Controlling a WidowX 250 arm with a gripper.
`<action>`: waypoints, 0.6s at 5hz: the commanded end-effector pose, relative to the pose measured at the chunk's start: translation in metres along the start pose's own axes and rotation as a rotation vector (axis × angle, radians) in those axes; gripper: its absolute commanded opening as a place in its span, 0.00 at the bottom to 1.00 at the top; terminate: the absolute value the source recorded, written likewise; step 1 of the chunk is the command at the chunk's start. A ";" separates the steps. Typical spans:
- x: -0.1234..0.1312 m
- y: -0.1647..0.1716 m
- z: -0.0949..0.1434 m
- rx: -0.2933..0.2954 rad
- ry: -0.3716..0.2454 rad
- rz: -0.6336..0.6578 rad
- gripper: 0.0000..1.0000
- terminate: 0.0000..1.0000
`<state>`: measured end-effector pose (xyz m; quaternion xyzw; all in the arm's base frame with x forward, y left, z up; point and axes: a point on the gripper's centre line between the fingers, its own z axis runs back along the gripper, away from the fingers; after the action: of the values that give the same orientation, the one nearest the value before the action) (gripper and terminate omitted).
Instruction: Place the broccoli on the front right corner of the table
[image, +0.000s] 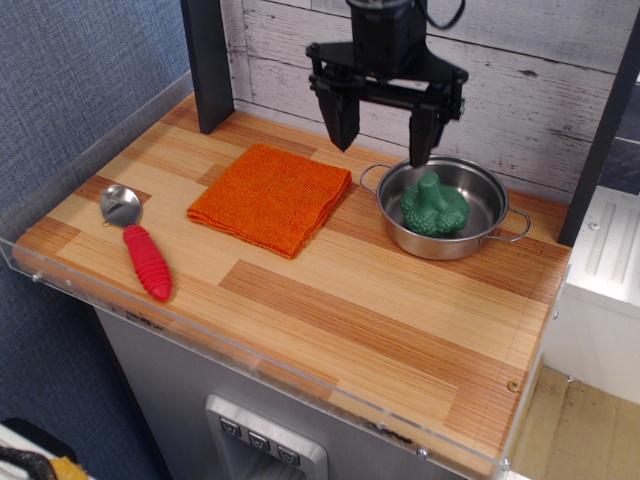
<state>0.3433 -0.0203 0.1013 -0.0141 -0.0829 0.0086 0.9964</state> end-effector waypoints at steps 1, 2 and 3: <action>0.016 -0.009 -0.016 -0.003 -0.029 -0.055 1.00 0.00; 0.023 -0.015 -0.027 -0.013 -0.060 -0.039 1.00 0.00; 0.025 -0.021 -0.040 -0.019 -0.038 -0.051 1.00 0.00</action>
<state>0.3689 -0.0409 0.0492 -0.0192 -0.0777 -0.0146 0.9967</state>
